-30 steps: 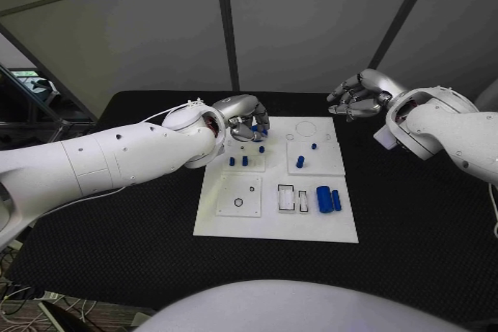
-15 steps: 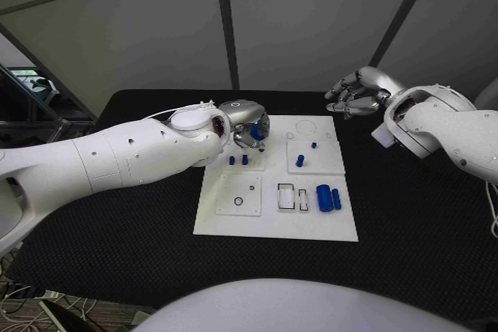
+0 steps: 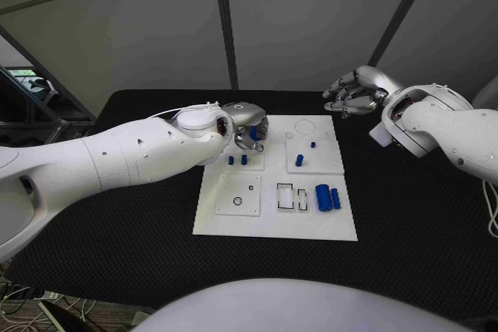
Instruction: Assemble the parts on the task board
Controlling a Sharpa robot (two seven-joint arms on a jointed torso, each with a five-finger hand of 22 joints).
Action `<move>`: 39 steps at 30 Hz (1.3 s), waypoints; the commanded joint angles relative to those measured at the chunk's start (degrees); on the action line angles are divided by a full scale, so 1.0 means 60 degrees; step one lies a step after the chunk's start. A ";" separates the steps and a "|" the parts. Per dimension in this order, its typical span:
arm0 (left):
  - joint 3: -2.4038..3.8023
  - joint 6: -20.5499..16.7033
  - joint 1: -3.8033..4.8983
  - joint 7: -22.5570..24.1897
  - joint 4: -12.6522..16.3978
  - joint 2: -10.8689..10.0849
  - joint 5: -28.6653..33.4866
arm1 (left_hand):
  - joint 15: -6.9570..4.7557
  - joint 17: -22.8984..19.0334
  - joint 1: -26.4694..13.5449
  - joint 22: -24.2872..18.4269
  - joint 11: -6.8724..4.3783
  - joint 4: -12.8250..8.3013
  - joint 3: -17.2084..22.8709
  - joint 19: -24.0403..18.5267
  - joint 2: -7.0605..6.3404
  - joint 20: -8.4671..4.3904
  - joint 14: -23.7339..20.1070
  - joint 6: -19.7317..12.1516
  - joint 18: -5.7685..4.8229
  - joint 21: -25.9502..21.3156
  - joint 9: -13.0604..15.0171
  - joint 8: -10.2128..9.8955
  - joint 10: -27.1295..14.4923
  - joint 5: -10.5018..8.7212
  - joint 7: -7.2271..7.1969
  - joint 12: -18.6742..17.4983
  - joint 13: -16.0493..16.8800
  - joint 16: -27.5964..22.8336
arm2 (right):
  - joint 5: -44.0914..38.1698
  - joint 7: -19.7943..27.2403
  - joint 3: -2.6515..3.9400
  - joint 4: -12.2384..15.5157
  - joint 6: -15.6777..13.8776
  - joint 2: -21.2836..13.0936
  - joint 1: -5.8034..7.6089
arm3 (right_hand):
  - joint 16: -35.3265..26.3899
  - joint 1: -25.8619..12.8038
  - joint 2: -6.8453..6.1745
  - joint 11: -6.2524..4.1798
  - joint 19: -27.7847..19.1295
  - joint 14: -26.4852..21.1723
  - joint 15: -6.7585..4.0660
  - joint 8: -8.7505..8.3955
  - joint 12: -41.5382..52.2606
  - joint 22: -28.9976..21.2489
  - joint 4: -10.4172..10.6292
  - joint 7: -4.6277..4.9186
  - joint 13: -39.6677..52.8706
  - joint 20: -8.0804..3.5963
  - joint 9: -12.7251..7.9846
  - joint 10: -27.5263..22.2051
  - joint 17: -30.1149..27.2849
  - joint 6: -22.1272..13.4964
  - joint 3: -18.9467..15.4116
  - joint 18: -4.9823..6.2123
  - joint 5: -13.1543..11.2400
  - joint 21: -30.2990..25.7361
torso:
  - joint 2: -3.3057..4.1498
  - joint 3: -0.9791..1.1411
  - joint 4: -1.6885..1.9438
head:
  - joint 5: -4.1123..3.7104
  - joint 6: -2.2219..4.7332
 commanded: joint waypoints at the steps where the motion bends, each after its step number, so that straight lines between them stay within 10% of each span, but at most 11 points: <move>1: -0.0003 0.0269 0.0009 -0.0001 -0.0057 0.0051 -0.0167 | 0.0005 0.0104 0.0027 0.0046 0.0033 -0.0059 0.0022 0.0068 0.0093 0.0030 0.0111 0.0124 -0.0200 0.0061 -0.0031 -0.0070 0.0118 -0.0016 0.0007 -0.0062 -0.0032 0.0182 | 0.0032 0.0084 0.0006 0.0016 -0.0120 0.0007 0.0018 | -0.0039 0.0010 -0.0114 0.0030 -0.0082 -0.0050 0.0009 0.0021 -0.0040 -0.0009 0.0000 0.0045 -0.0009 0.0013 -0.0011 -0.0067 -0.0008 -0.0040 0.0058 0.0115 0.0049 -0.0061 | 0.0004 0.0002 -0.0010 | -0.0009 0.0001; 39: -0.0004 0.0681 -0.0114 0.0197 -0.0542 0.0390 -0.0122 | -0.0064 0.0905 0.0362 0.0953 -0.0026 -0.0586 0.0920 0.0098 0.0341 -0.0051 0.0646 0.0507 -0.0196 0.0625 -0.0404 -0.0711 0.1038 -0.0014 0.0145 -0.0544 -0.0422 0.1618 | 0.0029 0.0024 0.0007 0.0059 -0.0066 0.0033 0.0020 | -0.0050 0.0008 -0.0106 0.0033 -0.0080 -0.0054 0.0015 0.0052 -0.0036 -0.0031 0.0008 0.0044 -0.0046 0.0020 0.0001 -0.0075 -0.0030 -0.0015 0.0082 0.0116 0.0054 -0.0100 | 0.0007 0.0002 0.0010 | -0.0090 0.0001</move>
